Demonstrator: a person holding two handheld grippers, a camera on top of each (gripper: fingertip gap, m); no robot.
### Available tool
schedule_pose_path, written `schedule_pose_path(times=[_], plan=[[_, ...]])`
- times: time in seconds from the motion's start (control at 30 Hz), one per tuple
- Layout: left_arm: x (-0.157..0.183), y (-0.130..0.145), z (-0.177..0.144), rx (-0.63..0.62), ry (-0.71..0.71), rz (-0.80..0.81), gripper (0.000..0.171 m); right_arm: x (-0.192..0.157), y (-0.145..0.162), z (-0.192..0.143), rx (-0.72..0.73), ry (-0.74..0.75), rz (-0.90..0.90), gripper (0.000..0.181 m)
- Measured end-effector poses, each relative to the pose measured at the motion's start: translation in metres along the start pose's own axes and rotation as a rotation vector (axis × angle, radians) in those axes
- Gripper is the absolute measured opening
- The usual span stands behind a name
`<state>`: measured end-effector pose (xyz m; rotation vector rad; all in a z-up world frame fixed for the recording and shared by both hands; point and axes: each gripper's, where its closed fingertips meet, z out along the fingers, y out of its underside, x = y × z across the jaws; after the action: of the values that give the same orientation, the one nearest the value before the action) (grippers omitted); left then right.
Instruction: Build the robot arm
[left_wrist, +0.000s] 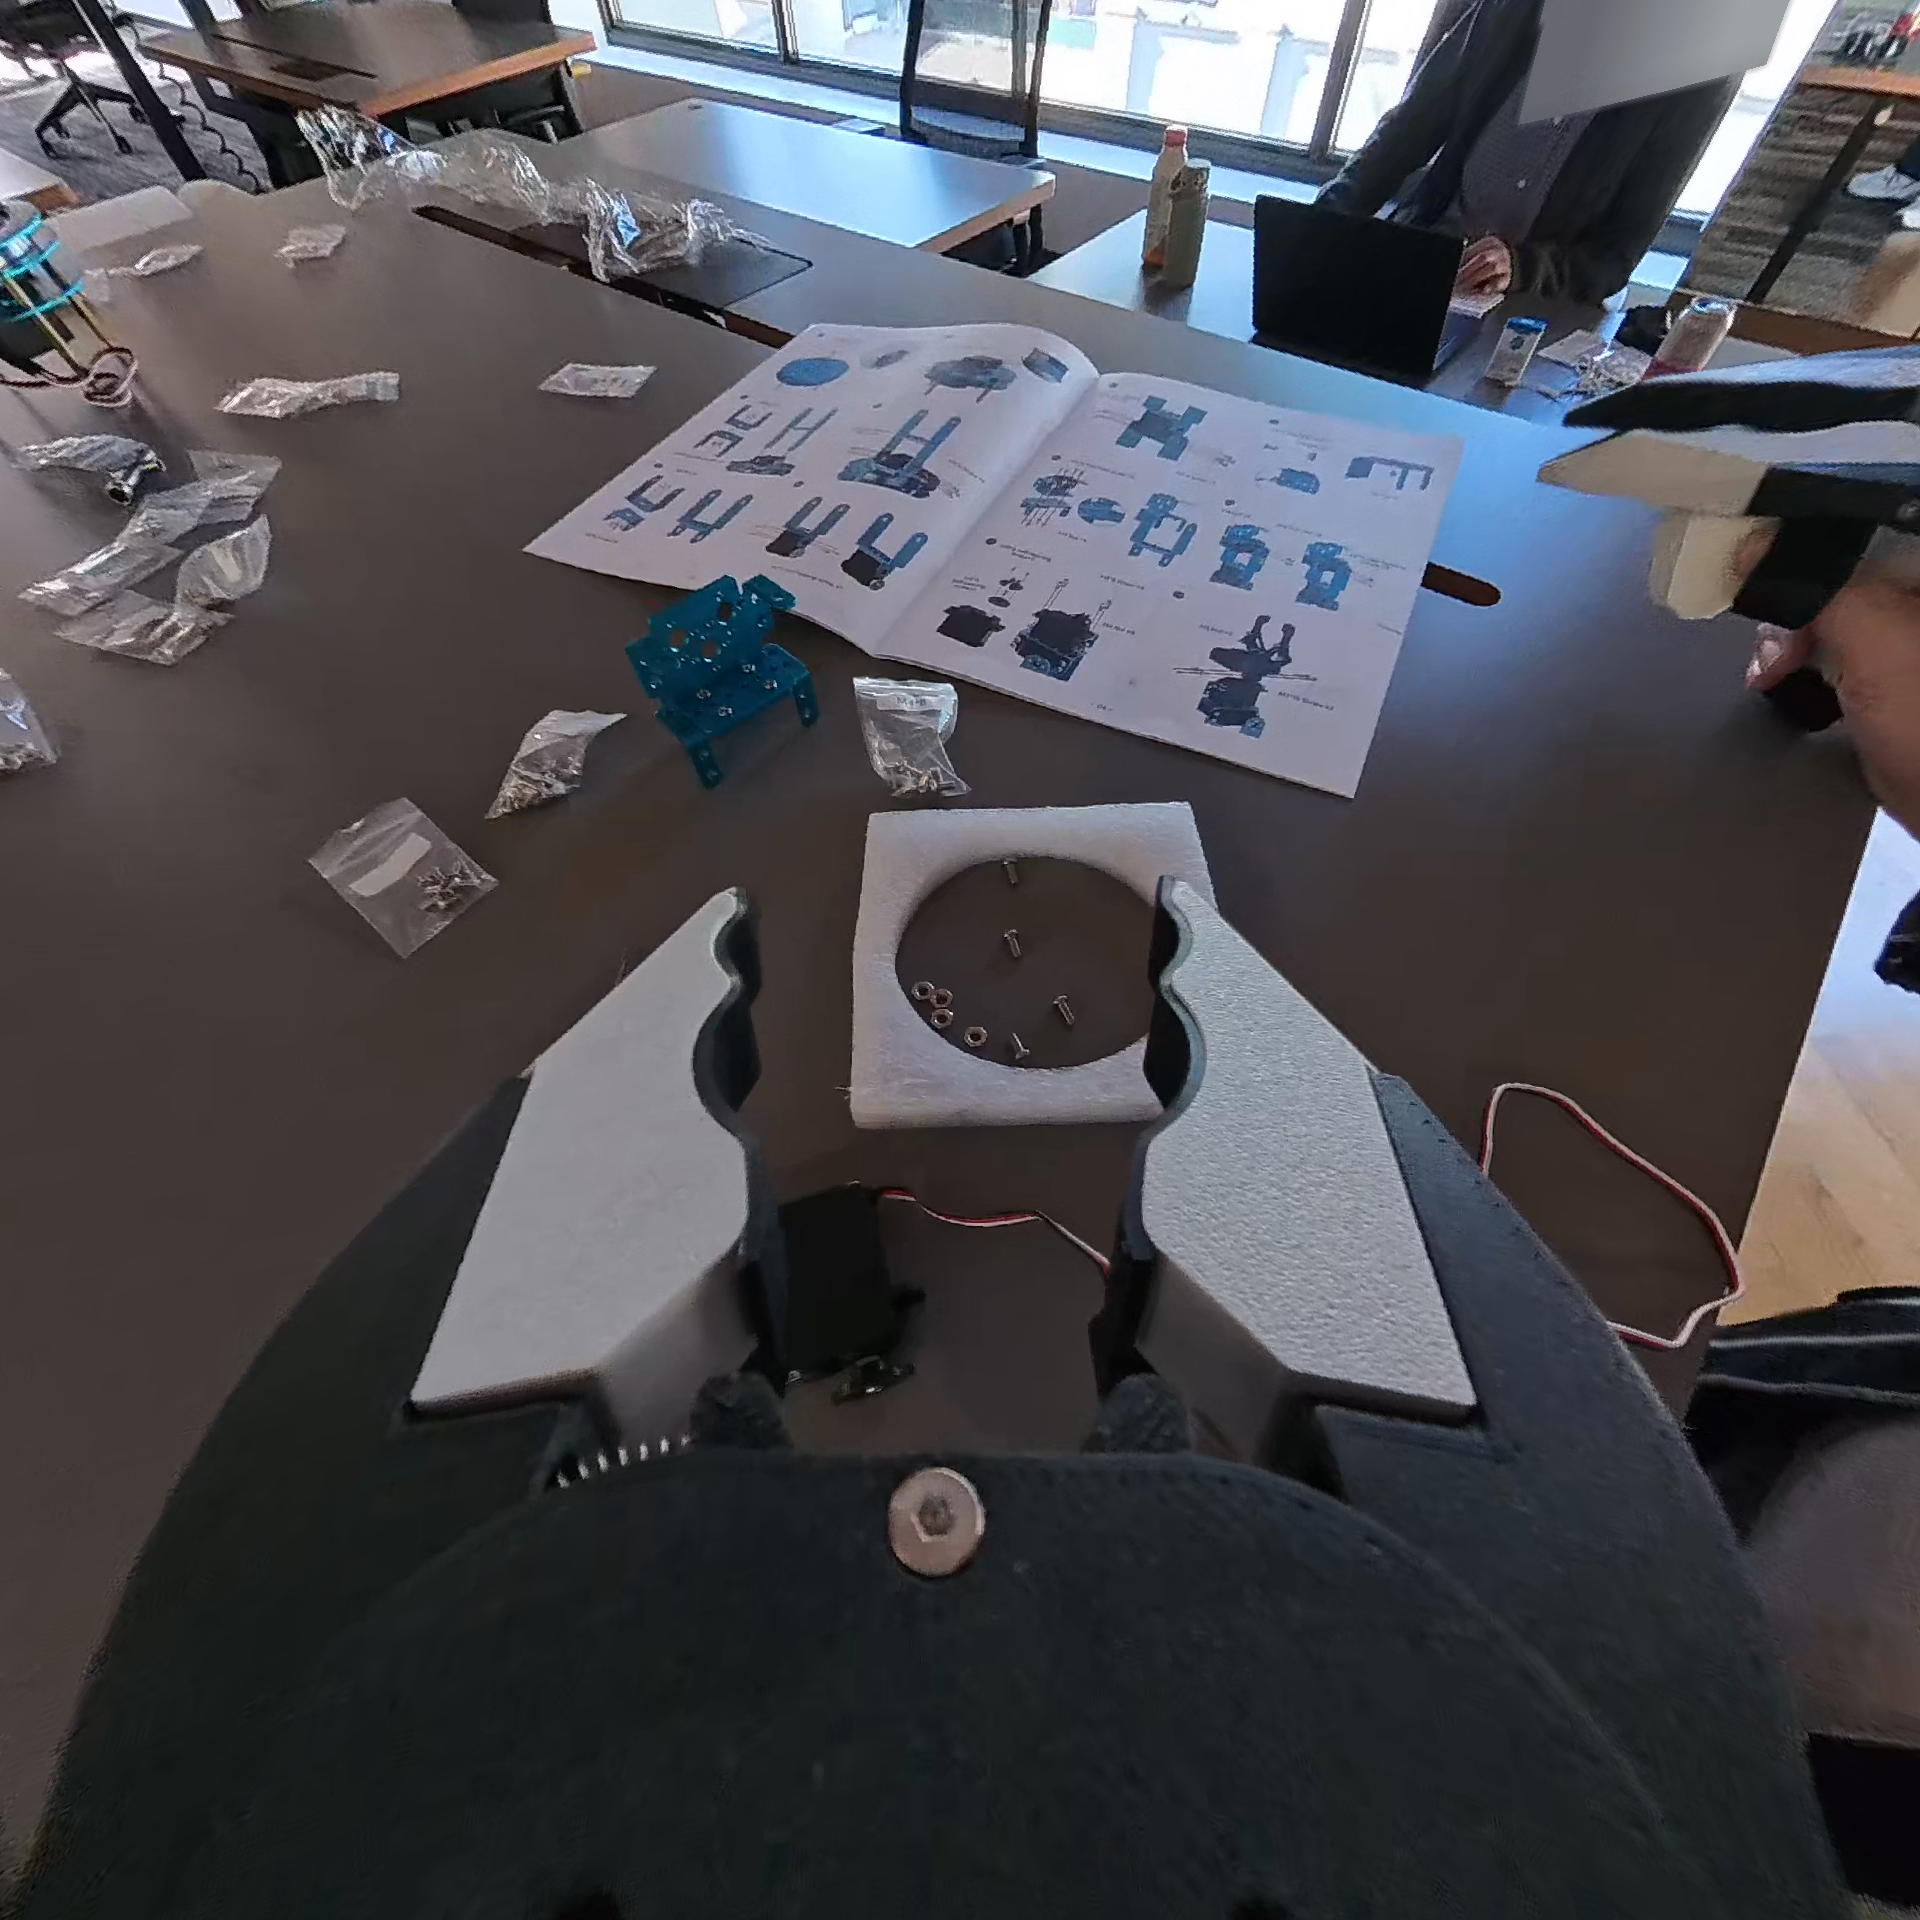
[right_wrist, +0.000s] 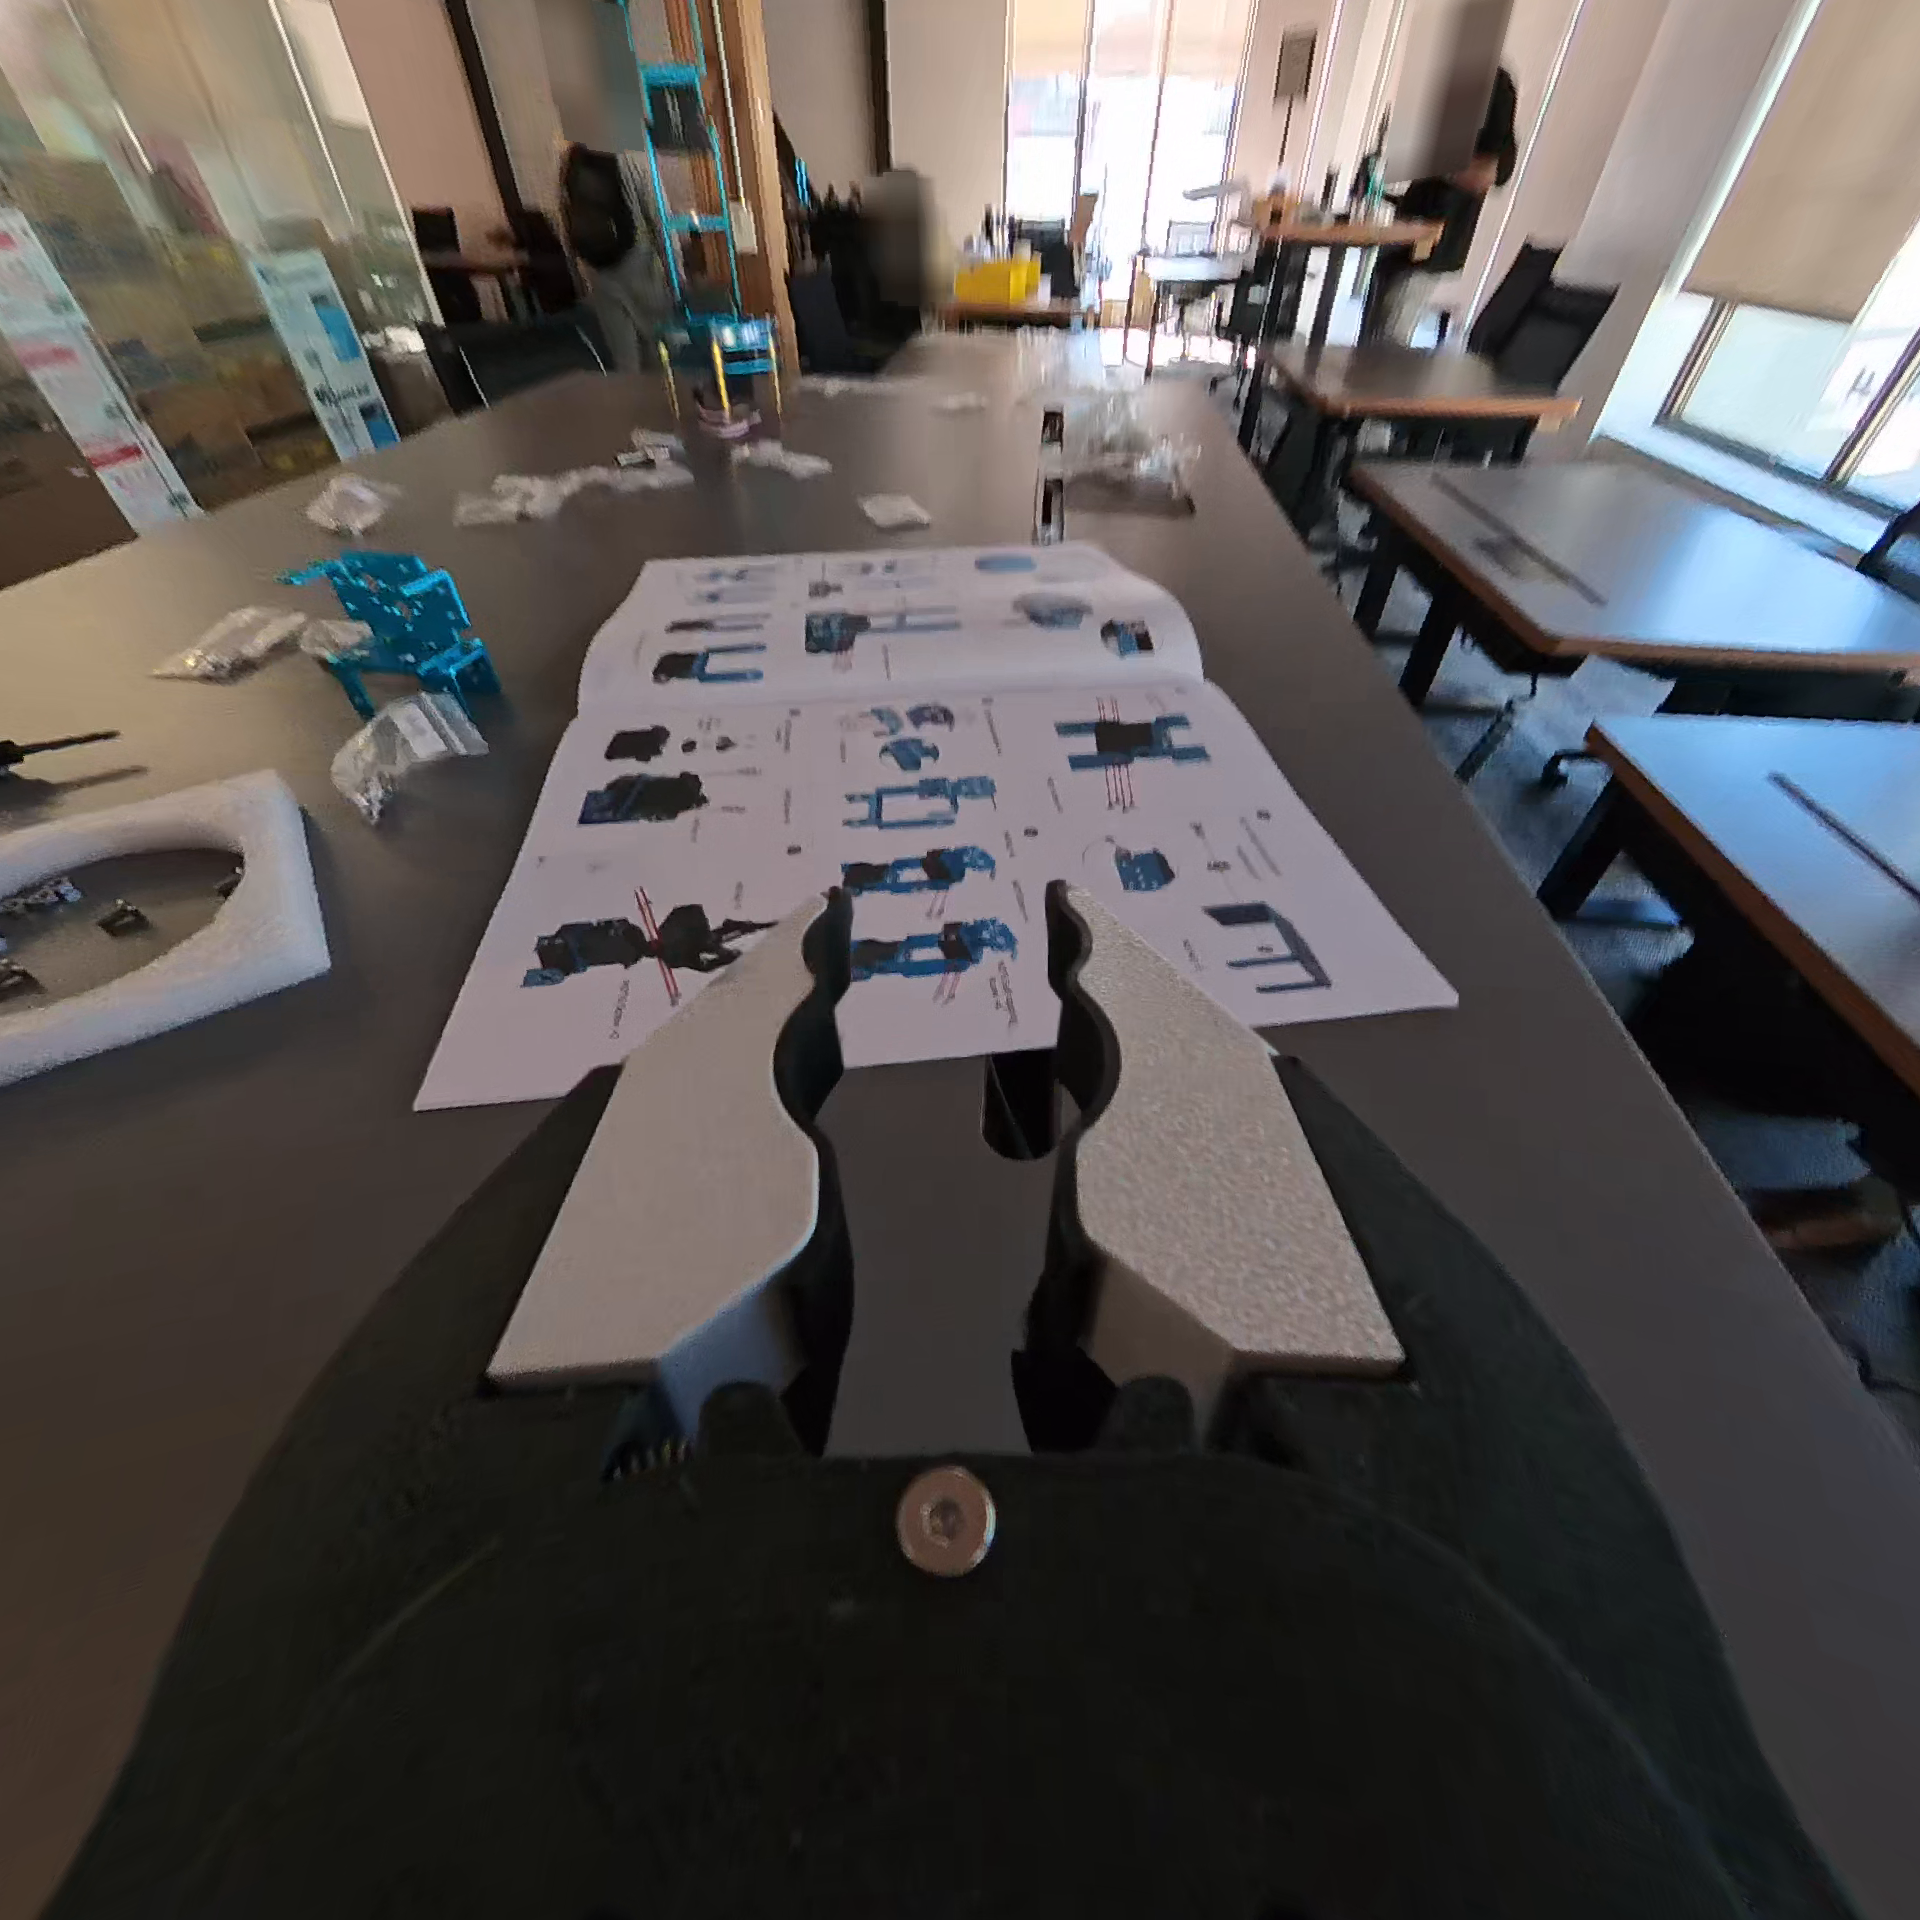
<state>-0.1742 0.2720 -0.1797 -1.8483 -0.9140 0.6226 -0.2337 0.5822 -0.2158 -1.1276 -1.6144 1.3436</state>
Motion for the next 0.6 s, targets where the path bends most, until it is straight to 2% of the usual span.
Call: schedule_pose_path(times=[0.13,0.23,0.3,0.43,0.6], plan=[[-0.002,0.006,-0.001,-0.014,0.005,-0.031,0.072,-0.005,-0.011,-0.007,0.091,-0.019,-0.031,0.036],[-0.004,0.016,0.001,-0.054,0.03,-0.043,0.065,-0.002,-0.01,-0.007,0.086,-0.011,-0.012,0.036],[-0.005,0.023,0.003,-0.095,0.056,-0.036,0.053,-0.001,-0.011,-0.007,0.09,-0.011,-0.004,0.032],[-0.015,0.025,0.011,-0.137,0.084,-0.016,0.042,0.003,-0.016,-0.012,0.132,0.014,0.006,0.024],[-0.03,0.022,0.037,-0.159,0.198,-0.049,0.045,0.003,-0.01,-0.006,0.078,0.02,-0.008,0.024]])
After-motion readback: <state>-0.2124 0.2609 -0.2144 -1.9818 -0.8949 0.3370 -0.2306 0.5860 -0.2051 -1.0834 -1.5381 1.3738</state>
